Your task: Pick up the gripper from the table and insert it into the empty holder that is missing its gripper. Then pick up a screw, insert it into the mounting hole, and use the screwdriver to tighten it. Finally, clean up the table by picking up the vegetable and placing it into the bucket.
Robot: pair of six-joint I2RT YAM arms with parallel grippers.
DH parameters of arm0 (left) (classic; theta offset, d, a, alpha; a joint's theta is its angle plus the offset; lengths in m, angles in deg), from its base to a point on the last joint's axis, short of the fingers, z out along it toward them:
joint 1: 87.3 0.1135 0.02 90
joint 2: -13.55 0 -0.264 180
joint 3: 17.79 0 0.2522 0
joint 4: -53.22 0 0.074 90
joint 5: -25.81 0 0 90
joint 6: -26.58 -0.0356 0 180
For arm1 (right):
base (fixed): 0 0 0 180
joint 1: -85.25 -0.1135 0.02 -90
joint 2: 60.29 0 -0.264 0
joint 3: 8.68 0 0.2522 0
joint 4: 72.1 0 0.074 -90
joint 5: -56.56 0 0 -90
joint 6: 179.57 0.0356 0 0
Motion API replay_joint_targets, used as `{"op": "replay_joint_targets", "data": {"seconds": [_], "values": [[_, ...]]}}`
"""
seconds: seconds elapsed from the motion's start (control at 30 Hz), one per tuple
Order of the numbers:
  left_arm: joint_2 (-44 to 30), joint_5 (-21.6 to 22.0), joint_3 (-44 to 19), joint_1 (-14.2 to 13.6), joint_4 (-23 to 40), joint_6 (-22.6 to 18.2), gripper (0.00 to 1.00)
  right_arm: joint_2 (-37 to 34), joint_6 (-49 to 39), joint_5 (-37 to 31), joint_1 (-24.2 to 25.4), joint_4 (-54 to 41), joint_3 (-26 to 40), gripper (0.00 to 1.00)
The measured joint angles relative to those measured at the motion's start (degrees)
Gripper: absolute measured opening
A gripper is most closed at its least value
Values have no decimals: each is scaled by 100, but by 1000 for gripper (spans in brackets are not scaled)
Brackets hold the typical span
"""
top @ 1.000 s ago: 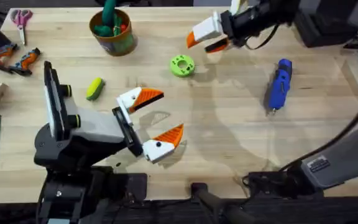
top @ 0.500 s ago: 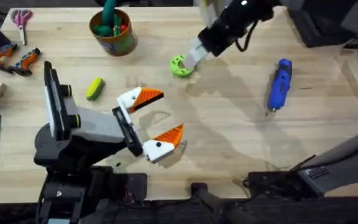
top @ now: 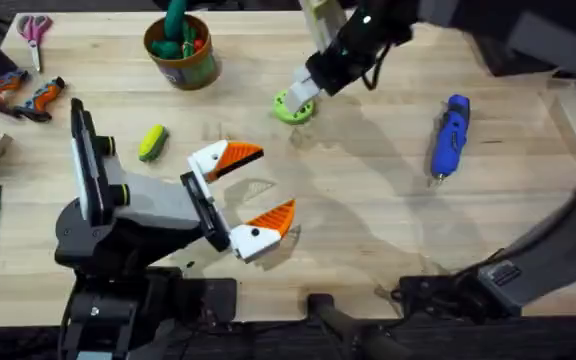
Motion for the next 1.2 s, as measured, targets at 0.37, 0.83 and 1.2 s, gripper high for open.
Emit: {"op": "replay_joint_targets", "data": {"seconds": [0.37, 0.83, 1.2], "values": [[0, 0, 0, 0, 0, 0, 986, -803, 205, -20, -90, 569, 0, 971], [0, 0, 0, 0, 0, -13, 986, -866, 223, -20, -177, 770, 0, 683], [0, 0, 0, 0, 0, -13, 986, -1014, 223, -40, -256, 866, 7, 669]]}}
